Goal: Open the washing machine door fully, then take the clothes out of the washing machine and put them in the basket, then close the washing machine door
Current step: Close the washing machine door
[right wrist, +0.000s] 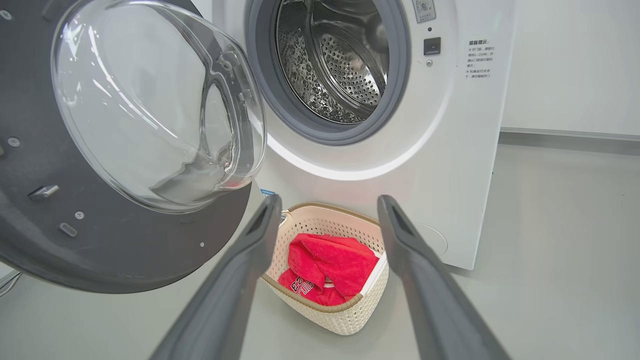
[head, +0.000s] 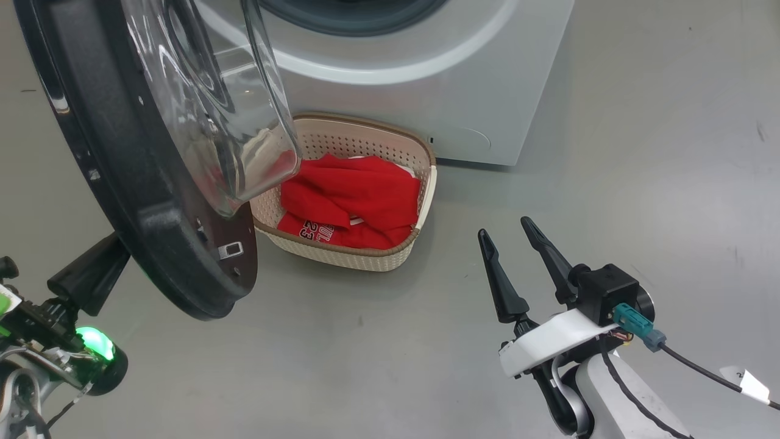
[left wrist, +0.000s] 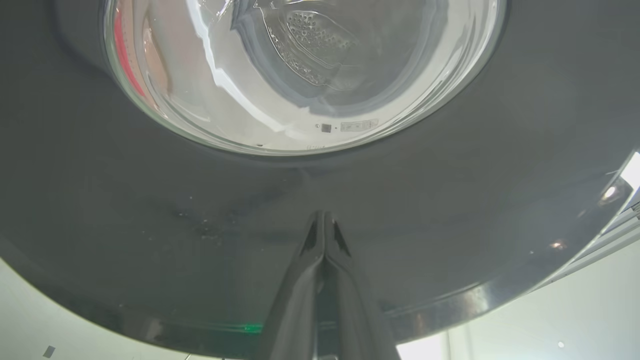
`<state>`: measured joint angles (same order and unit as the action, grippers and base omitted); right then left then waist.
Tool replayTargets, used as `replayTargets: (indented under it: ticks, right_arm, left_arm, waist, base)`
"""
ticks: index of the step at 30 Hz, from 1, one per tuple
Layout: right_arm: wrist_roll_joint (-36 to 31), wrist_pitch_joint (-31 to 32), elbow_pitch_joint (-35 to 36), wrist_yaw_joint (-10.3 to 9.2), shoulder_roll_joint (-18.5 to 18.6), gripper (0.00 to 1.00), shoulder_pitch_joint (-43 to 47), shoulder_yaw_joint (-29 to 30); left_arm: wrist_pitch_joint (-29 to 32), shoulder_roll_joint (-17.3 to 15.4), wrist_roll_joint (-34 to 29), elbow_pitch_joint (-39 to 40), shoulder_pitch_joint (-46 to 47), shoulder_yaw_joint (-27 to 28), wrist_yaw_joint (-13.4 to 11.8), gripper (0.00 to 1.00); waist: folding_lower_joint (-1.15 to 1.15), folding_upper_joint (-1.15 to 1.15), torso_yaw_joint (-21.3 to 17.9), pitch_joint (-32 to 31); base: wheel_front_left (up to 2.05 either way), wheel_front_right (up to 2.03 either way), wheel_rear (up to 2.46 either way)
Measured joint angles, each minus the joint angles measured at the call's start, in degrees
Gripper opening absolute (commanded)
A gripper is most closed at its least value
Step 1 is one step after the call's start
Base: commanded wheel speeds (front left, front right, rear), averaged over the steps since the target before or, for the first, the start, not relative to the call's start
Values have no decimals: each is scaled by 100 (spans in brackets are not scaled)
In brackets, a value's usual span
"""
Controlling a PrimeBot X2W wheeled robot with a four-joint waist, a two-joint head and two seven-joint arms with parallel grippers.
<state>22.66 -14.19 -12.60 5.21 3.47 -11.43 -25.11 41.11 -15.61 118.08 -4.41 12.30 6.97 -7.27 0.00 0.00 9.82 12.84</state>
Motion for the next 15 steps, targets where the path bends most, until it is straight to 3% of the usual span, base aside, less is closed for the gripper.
replayTargets:
  ticks: [15]
  right_arm:
    - [141,0,114,-29,0,100,-111,1]
  left_arm:
    - [-138,9,147,159,13,-325,0,0]
  waist:
    - [0,0,-748,145]
  base:
    - [0,0,0]
